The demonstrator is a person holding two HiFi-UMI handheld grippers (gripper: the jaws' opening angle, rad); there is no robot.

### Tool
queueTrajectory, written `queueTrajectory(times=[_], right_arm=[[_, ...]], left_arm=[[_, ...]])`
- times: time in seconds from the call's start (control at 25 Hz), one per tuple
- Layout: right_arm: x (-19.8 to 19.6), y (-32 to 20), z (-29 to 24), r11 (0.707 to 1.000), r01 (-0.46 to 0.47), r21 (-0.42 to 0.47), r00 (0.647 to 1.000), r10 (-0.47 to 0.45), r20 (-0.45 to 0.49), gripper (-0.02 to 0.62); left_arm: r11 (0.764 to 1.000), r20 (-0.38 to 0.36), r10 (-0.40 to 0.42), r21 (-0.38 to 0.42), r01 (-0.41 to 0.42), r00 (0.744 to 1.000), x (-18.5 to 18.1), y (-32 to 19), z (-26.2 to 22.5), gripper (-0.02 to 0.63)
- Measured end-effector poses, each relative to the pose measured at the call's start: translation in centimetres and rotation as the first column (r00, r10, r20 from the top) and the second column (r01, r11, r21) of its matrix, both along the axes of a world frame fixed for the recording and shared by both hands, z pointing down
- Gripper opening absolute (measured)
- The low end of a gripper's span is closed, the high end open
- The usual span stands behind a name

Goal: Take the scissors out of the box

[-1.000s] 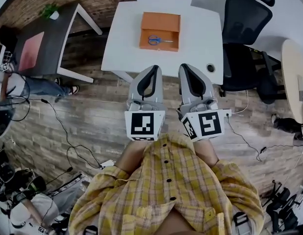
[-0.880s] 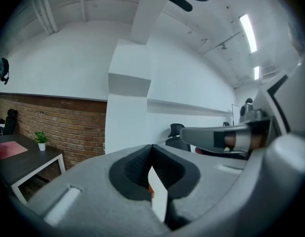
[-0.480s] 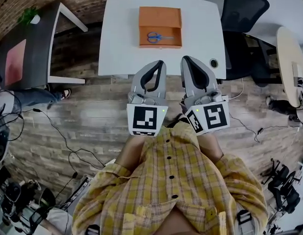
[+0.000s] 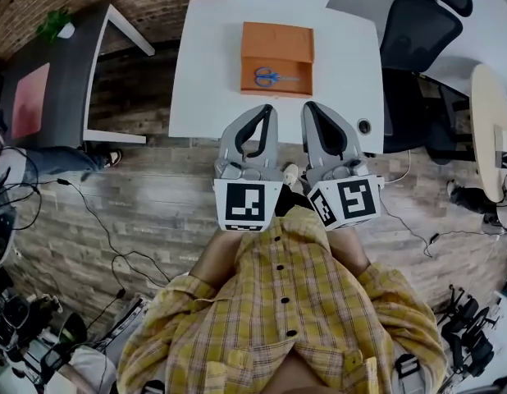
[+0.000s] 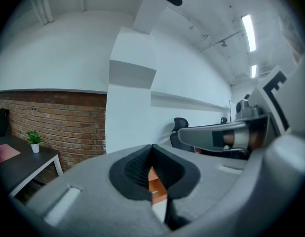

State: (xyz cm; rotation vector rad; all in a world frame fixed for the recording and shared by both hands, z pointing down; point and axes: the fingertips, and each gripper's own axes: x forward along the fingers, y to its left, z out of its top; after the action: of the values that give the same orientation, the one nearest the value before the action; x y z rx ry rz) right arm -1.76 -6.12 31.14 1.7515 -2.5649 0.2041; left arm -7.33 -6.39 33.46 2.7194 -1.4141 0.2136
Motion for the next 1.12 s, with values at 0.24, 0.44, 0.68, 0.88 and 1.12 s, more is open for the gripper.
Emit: queueTrajectory(times=[0.24,0.44,0.68,0.88,1.12], right_arm=[[1.6,-2.6,-1.7,0.997,0.037,0.060,0.999,-0.038,0.024,0.005],[3.6,-4.4,-1.8,0.996,0.056,0.076,0.997,-0.060,0.046,0.005],[6.0,-5.8,-1.7,0.993,0.080,0.089,0.994,-0.086,0.065,0.005],[6.5,-6.4,-1.7,0.989,0.114,0.099,0.992,-0.118,0.042,0.005],[6.4,-7.8,-0.6,0.994,0.086,0.071,0.995,-0.090,0.050,0.005]], left_arm=[[0.999,0.051,-0.036,0.037,0.035,0.998,1.7,-2.5,-1.2,0.000],[0.993,0.072,-0.094,0.073,0.089,0.993,3.0,-4.3,-1.9,0.000],[0.987,0.101,-0.145,0.081,0.137,0.984,5.0,-5.8,-1.7,0.000],[0.985,0.122,-0.162,0.085,0.153,0.979,5.9,-6.5,-1.0,0.000],[0.990,0.146,-0.134,0.070,0.125,0.980,5.3,-8.3,-0.5,0.000]])
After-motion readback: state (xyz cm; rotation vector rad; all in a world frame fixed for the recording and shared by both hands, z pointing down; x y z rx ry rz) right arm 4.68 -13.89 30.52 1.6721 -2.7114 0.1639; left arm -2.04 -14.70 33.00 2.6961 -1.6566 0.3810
